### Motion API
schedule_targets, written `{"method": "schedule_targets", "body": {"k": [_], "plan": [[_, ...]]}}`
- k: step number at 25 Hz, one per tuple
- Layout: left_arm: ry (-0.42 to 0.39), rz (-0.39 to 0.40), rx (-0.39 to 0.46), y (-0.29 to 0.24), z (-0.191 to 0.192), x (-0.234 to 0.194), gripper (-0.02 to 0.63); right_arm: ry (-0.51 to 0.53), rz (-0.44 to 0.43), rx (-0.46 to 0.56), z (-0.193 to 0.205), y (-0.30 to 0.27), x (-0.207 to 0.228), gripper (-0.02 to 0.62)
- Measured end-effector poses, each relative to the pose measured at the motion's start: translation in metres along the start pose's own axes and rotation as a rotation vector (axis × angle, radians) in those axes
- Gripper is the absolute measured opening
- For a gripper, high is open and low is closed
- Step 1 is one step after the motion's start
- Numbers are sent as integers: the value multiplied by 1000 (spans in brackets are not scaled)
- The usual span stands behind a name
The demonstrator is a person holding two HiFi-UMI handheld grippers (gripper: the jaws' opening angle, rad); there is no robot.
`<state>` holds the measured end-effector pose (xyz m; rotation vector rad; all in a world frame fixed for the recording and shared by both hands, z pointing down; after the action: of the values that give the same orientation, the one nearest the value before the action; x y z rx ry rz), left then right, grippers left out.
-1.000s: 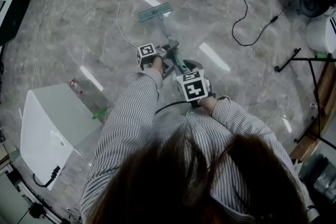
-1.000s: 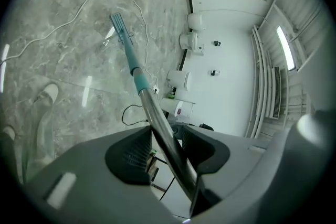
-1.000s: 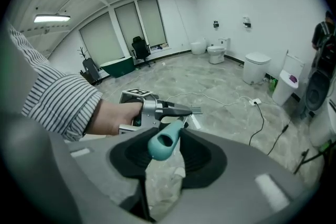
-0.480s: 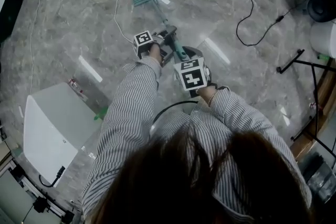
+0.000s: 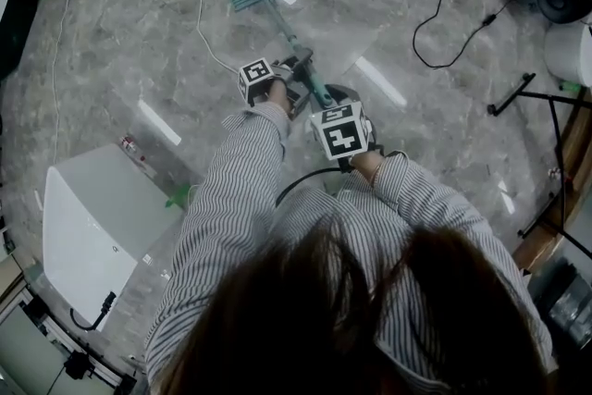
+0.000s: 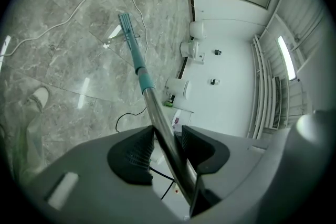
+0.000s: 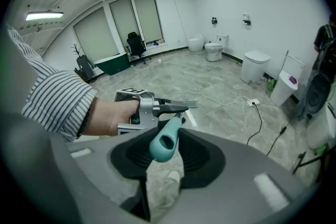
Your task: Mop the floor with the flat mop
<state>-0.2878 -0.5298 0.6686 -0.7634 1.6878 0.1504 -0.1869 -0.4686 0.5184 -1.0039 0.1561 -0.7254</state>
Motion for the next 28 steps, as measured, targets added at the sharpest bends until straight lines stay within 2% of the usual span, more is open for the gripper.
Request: {"method": "schedule_targets", "body": {"k": [4,9,20,28], "plan": [[1,11,-6,17,30,-16,169,-17,8,5,31,20,-10,118],[-3,9,-37,53,83,-42,169,-35,25,4,90,54,-34,117],[-30,13,-148,154,237,-127,169,-123,92,23,266,149,-98,115],[-8,-22,-218,221,342,-163,169,-161,112,-22,359,226,-139,115]]}}
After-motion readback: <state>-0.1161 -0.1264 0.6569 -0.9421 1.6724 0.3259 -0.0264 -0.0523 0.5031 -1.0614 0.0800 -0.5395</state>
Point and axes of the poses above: the fingertips, and each gripper's own axes: y backward along the fingers, x to its right, z out of its underside, the point moved 6 cm from there along y, backward along the fingers, and after that the axes turned 3 degrees about -y, right-handed, at the moved point
